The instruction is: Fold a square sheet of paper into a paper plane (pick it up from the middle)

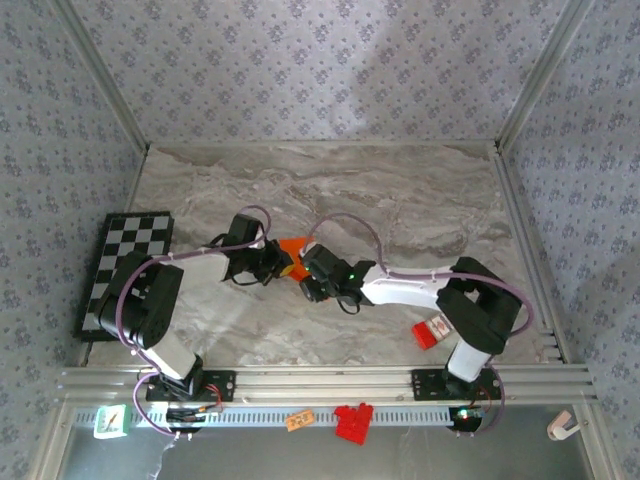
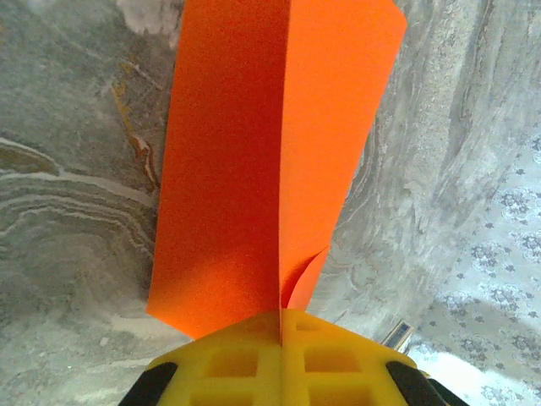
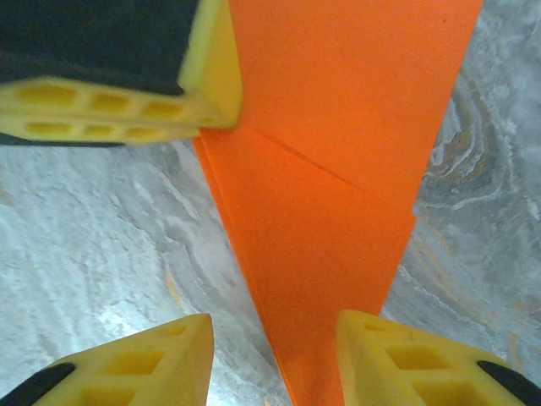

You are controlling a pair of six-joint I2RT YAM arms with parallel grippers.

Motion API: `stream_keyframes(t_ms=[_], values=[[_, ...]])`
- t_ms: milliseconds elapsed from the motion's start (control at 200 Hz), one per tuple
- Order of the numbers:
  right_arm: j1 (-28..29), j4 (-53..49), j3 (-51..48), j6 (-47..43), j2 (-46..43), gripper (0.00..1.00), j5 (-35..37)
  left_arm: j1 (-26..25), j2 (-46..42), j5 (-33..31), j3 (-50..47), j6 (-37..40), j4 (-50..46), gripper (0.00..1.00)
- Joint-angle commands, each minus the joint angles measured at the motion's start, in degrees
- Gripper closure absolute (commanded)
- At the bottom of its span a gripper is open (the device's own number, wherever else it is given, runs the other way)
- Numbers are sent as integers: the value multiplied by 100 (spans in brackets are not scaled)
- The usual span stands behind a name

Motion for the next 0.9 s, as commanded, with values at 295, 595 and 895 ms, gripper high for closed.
stream_keyframes(t_ms=[295, 595, 895], values=[[88, -214, 335, -37, 419, 62, 470, -52, -81, -59, 135, -143, -281, 94], [128, -454, 310, 56, 494, 65, 555, -52, -85, -87, 108, -140, -289, 94], [132, -546, 282, 99, 506, 69, 527, -47, -88, -90, 117, -139, -294, 94]])
